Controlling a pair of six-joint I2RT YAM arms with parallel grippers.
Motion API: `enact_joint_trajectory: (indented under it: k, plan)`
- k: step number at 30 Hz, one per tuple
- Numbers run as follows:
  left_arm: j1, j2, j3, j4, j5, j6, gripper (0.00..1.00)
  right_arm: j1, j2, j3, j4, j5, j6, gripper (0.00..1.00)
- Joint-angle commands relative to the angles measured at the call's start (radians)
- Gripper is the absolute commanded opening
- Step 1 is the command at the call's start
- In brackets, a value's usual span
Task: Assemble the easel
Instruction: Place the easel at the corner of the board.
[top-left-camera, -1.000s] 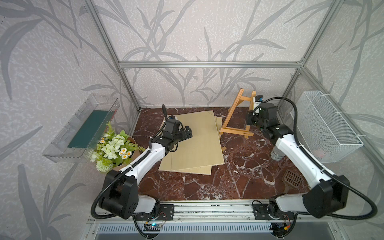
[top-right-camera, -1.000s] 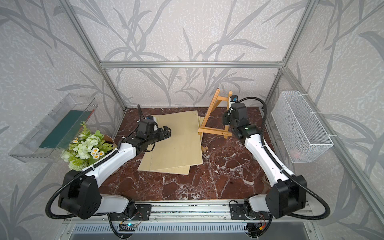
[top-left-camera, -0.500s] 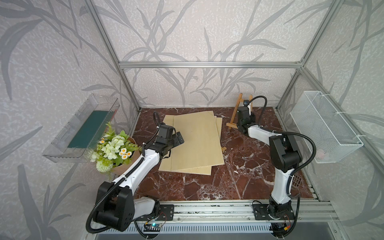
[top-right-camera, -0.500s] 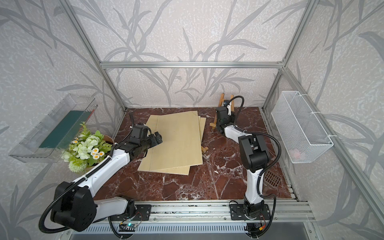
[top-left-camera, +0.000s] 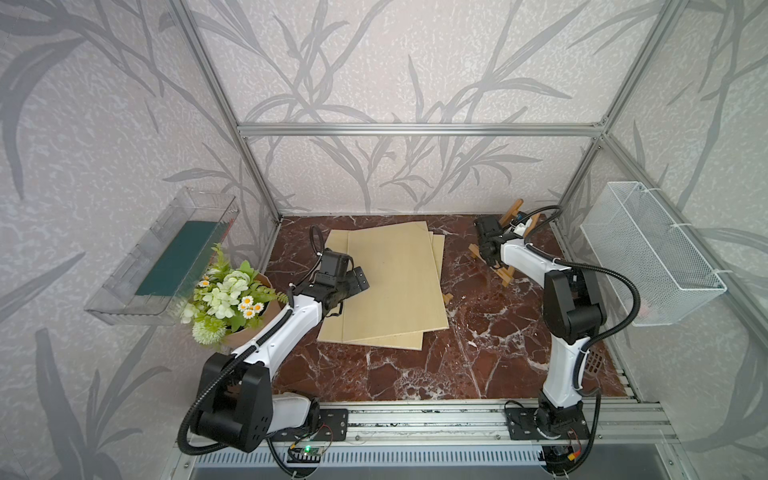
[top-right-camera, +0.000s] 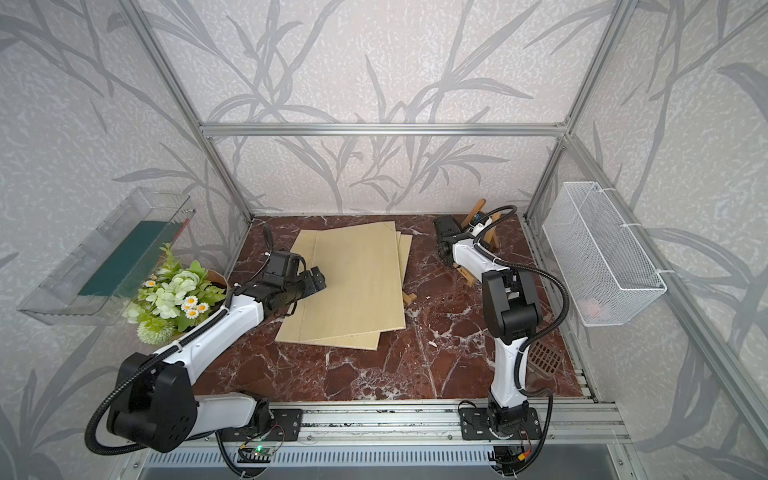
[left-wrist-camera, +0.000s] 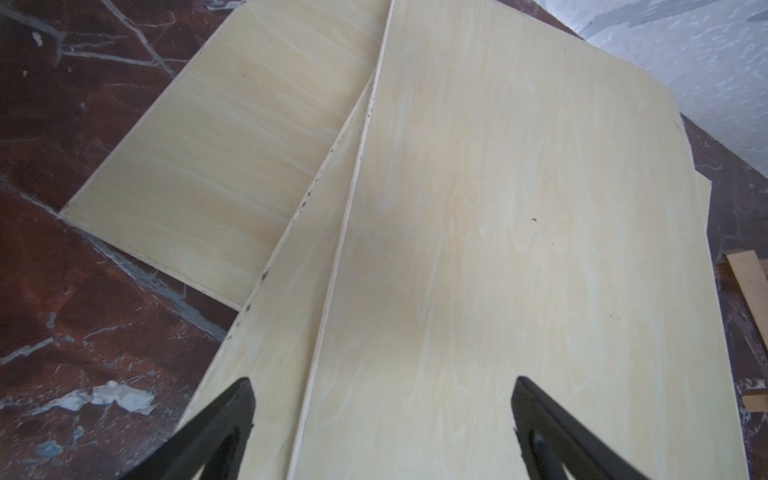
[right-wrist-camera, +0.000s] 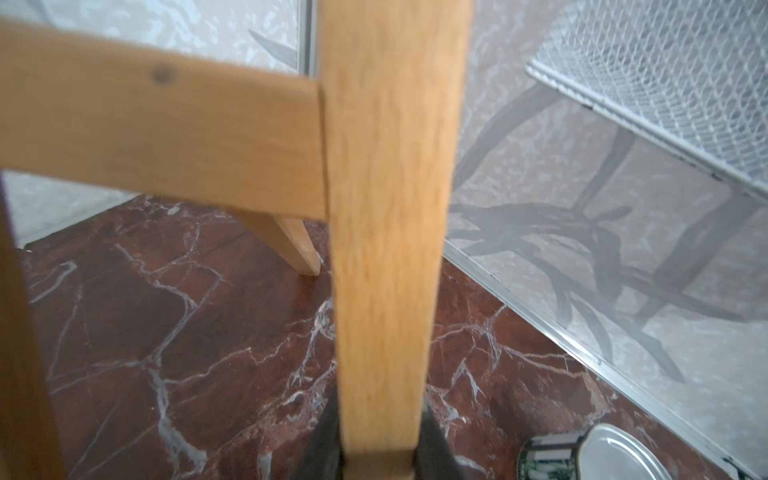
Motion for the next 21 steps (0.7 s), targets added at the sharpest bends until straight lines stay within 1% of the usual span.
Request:
enact_joint_trajectory:
  k: [1, 3, 6, 9, 10, 13, 17, 19, 21]
  plan:
    - [0.004, 0.019, 0.017, -0.031, -0.003, -0.033, 0.98, -0.024, -0.035, -0.034, -0.156, -0.101, 0.121, 0.38]
    - [0.005, 0.029, 0.018, -0.029, -0.003, -0.037, 0.97, -0.03, -0.056, -0.066, -0.125, -0.167, 0.111, 0.47]
    - [0.007, 0.037, 0.024, -0.034, -0.01, -0.039, 0.97, -0.035, -0.099, -0.102, -0.112, -0.243, 0.092, 0.65]
    - [0.013, 0.045, 0.03, -0.038, -0.01, -0.033, 0.97, -0.043, -0.179, -0.155, -0.116, -0.31, 0.093, 0.86]
    - [0.016, 0.048, 0.031, -0.038, -0.01, -0.032, 0.98, -0.044, -0.216, -0.181, -0.112, -0.337, 0.089, 0.9]
    - [0.027, 0.06, 0.039, -0.041, -0.001, -0.034, 0.97, -0.044, -0.335, -0.259, -0.121, -0.401, 0.088, 0.97]
    - [0.043, 0.081, 0.045, -0.033, 0.024, -0.037, 0.97, -0.041, -0.471, -0.34, -0.155, -0.529, 0.059, 0.98]
    - [0.044, 0.093, 0.053, -0.039, 0.038, -0.03, 0.95, -0.027, -0.535, -0.378, -0.14, -0.614, 0.008, 0.98]
    - [0.045, 0.105, 0.062, -0.057, 0.05, -0.019, 0.95, 0.005, -0.587, -0.411, -0.072, -0.717, -0.097, 0.96]
